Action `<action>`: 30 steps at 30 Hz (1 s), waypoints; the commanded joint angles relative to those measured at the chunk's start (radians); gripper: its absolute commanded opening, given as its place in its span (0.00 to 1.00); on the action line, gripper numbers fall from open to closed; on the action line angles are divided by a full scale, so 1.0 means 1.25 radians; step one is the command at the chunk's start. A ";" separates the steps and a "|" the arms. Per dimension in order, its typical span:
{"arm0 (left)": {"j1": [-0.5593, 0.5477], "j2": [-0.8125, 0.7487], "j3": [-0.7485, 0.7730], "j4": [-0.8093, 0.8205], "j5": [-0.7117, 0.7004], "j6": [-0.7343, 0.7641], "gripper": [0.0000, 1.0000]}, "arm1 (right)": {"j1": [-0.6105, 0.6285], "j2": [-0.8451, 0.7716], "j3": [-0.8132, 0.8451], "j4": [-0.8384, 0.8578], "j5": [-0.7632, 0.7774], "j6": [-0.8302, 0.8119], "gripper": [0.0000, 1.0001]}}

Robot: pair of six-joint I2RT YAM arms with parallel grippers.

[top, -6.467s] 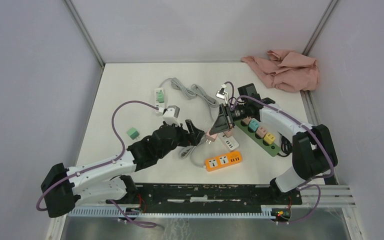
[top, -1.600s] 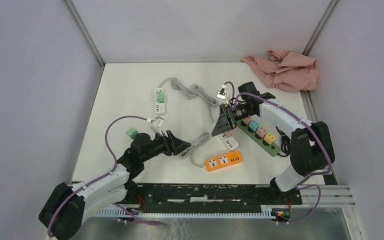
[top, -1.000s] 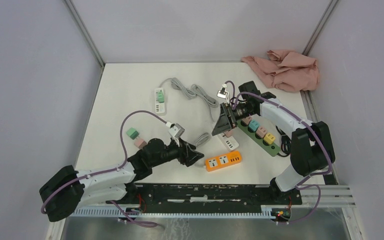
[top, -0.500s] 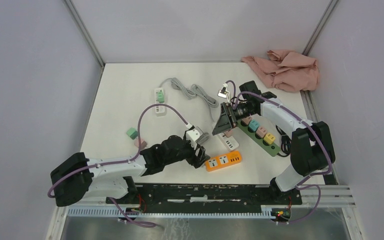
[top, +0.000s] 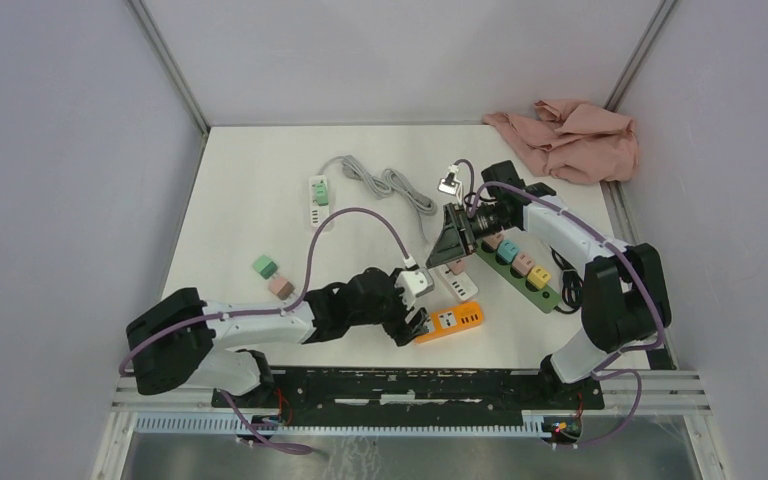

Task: Pull the plug off the socket
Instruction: Pick up the socket from the center of the board.

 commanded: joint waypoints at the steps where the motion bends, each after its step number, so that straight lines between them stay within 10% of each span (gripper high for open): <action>1: -0.039 0.023 -0.025 0.118 0.050 0.068 0.80 | -0.013 -0.039 0.035 0.005 -0.029 -0.012 0.79; 21: -0.093 0.194 -0.034 0.261 -0.133 0.130 0.75 | -0.030 -0.045 0.032 0.010 -0.037 -0.007 0.79; 24: -0.092 0.200 -0.031 0.268 -0.139 0.123 0.65 | -0.031 -0.045 0.031 0.009 -0.038 -0.006 0.79; 30: -0.094 0.173 -0.034 0.271 -0.147 0.108 0.05 | -0.033 -0.047 0.034 0.010 -0.041 -0.005 0.79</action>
